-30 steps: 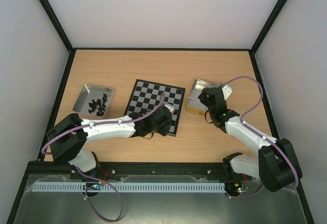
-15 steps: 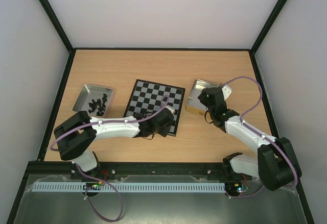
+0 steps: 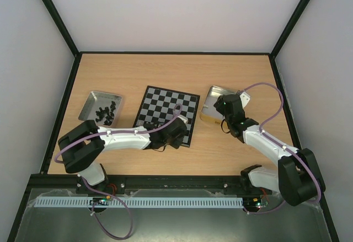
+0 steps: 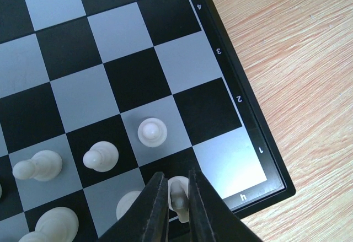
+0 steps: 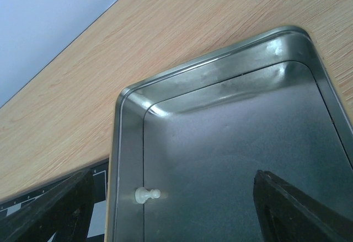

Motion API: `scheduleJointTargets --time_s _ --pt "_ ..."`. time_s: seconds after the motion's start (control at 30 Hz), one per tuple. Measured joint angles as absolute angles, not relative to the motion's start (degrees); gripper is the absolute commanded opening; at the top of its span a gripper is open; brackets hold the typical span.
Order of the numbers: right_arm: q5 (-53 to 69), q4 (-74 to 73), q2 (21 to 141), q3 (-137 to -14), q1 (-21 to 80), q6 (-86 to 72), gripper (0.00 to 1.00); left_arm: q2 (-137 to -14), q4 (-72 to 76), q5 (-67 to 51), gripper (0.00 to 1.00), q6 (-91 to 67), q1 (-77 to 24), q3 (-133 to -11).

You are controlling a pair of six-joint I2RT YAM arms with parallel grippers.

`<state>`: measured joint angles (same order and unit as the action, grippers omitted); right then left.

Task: Set up the chess pieces on the board
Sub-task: Place the chess piece on the chessboard.

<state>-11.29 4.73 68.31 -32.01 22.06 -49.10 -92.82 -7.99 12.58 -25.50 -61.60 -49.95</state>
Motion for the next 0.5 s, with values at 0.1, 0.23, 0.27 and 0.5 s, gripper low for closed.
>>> scheduleJointTargets --time_s 0.1,0.23,0.27,0.5 --pt "-11.0 4.8 68.3 -32.0 22.1 -49.1 0.77 -92.8 -8.0 12.6 0.19 -25.5 -61.6 -49.8" --pt "-10.8 4.7 68.3 -32.0 22.1 -49.1 0.77 -92.8 -8.0 12.5 0.21 -25.7 -61.6 -49.8" --pt "-10.8 4.7 68.3 -32.0 22.1 -49.1 0.77 -92.8 -8.0 12.5 0.22 -25.7 -61.6 -49.8" --pt "-9.2 2.7 68.2 -32.4 21.8 -47.6 0.72 -92.0 -8.9 12.7 0.27 -25.6 -61.6 -50.4"
